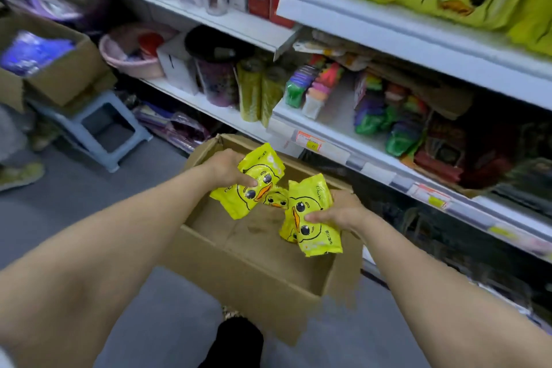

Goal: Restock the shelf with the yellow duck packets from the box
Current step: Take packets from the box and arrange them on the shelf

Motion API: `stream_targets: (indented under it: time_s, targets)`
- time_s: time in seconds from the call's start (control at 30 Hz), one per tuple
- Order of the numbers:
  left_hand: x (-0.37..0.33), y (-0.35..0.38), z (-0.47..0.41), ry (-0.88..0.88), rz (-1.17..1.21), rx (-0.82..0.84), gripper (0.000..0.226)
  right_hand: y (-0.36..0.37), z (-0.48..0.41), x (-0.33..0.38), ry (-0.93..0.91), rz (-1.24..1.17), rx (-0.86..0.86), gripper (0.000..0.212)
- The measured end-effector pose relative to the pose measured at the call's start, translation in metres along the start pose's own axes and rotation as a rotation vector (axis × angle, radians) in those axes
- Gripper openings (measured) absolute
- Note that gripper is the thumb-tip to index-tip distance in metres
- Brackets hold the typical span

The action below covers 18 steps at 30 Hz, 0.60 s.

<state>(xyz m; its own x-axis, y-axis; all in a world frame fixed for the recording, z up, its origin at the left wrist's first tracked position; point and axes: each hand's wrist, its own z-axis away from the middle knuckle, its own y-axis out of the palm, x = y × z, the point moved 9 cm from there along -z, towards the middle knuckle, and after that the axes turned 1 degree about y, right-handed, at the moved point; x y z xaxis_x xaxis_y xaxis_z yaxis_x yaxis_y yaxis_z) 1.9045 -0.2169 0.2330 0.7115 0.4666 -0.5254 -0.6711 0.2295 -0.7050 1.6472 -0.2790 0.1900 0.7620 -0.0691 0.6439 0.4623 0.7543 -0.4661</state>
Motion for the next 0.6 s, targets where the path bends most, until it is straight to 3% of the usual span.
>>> stream_targets:
  time_s: [0.1, 0.23, 0.43, 0.6]
  targets:
    - [-0.052, -0.002, 0.043, 0.083, -0.024, -0.068, 0.029, -0.036, 0.051, -0.009, -0.058, 0.015, -0.069, 0.031]
    - [-0.127, 0.007, 0.091, 0.144, -0.08, -0.116, 0.04, -0.089, 0.123, -0.03, -0.09, 0.074, -0.128, 0.03]
    - [-0.247, 0.027, 0.131, 0.265, -0.087, -0.099, 0.042, -0.171, 0.217, -0.072, -0.121, 0.147, -0.291, 0.029]
    - [-0.345, 0.057, 0.148, 0.368, 0.013, -0.032, 0.041, -0.237, 0.283, -0.127, -0.019, 0.152, -0.454, 0.048]
